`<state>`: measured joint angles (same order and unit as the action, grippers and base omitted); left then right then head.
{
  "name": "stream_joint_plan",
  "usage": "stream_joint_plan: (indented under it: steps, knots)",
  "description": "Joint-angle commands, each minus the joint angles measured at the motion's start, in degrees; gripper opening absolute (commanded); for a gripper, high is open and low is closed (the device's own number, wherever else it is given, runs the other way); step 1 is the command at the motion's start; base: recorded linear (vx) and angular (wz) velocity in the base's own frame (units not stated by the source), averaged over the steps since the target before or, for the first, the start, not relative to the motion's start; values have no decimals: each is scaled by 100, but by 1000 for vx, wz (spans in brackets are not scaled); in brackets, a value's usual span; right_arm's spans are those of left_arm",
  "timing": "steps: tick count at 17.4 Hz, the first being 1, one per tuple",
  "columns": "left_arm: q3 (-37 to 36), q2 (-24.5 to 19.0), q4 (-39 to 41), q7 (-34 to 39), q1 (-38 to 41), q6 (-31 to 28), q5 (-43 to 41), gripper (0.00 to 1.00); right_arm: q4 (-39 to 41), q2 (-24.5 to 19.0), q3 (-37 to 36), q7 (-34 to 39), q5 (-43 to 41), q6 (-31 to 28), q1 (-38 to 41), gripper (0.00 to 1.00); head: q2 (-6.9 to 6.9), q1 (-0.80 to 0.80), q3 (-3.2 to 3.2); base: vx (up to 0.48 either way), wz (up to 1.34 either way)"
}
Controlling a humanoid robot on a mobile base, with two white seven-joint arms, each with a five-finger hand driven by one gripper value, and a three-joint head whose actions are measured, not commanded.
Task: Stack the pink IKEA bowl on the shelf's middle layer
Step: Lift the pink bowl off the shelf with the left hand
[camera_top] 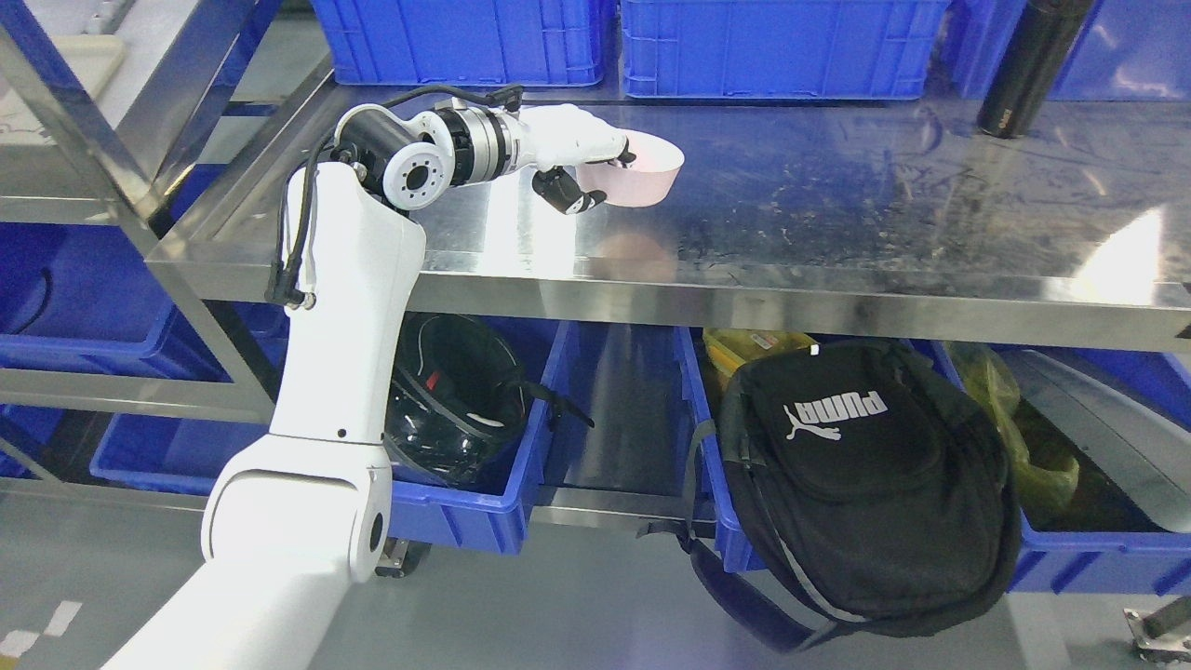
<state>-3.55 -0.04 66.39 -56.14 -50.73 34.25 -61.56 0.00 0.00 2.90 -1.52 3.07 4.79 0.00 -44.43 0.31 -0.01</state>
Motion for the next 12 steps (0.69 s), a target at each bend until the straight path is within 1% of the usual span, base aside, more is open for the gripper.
stream_joint_plan:
  steps: [1, 5, 8, 10, 12]
  knots:
    - [522, -96, 1497, -134, 291, 169, 100, 2, 100, 100, 0, 3, 0, -4, 132, 100, 0, 0, 0, 6, 430]
    - [522, -96, 1939, -143, 538, 372, 223, 3, 100, 100, 0, 3, 0, -4, 132, 100, 0, 0, 0, -6, 617]
    - [479, -96, 1992, -134, 705, 530, 258, 3, 100, 100, 0, 3, 0, -4, 132, 100, 0, 0, 0, -17, 731]
    - [295, -96, 1984, -108, 863, 539, 337, 3, 100, 100, 0, 3, 0, -4, 132, 100, 0, 0, 0, 0, 860]
    - [-109, -96, 2018, -90, 986, 670, 705, 3, 100, 100, 0, 3, 0, -4, 132, 100, 0, 0, 0, 20, 1056]
